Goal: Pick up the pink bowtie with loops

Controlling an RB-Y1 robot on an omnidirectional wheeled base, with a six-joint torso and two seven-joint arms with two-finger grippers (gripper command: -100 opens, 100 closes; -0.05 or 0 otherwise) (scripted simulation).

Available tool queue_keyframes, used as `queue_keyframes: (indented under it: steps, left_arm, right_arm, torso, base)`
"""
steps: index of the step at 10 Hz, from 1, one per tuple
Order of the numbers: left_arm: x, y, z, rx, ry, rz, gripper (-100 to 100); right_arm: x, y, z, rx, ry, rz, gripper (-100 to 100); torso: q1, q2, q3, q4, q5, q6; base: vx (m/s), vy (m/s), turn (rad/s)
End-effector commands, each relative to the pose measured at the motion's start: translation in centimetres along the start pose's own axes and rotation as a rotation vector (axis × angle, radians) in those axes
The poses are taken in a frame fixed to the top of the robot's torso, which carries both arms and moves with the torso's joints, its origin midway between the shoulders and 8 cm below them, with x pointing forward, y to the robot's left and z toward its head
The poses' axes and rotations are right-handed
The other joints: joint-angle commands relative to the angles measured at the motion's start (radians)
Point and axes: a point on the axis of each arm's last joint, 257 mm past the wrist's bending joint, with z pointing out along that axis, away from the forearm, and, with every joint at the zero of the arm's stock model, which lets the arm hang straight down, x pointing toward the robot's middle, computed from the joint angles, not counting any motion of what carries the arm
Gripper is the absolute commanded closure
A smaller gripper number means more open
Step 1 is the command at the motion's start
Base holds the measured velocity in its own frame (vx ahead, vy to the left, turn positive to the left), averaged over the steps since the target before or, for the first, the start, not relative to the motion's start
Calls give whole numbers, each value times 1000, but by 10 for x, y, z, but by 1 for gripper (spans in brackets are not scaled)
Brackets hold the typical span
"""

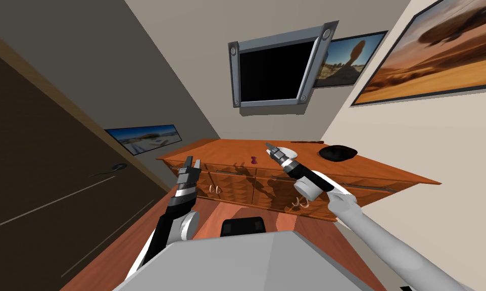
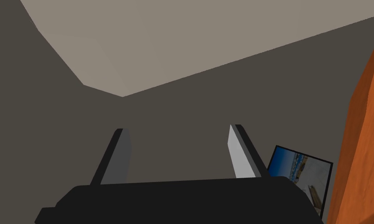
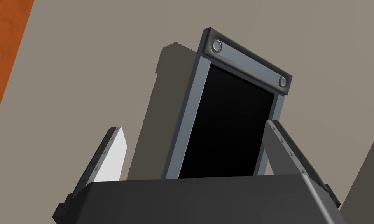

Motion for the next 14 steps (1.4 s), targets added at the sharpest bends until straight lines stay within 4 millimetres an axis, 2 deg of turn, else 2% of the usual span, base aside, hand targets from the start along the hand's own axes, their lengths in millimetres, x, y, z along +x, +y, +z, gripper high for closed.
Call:
queue_keyframes:
  steps: [1,8,14]
  left_arm:
    - [0,0,0,0,0,0,0]
    - [0,0,0,0,0,0,0]
    - [0,0,0,0,0,0,0]
  right_arm:
    - [4,-9,6,43,43,-24,-100]
    - [12,-49,9,238,195,-142,-100]
    - [12,-95,-8,452,325,-232,-100]
  torso:
    - [0,0,0,0,0,0]
    - [-1,0,0,0,0,0]
    - [1,-1,-1,0,0,0]
  base:
    - [-1,31,79]
    - [1,27,59]
    - [10,38,89]
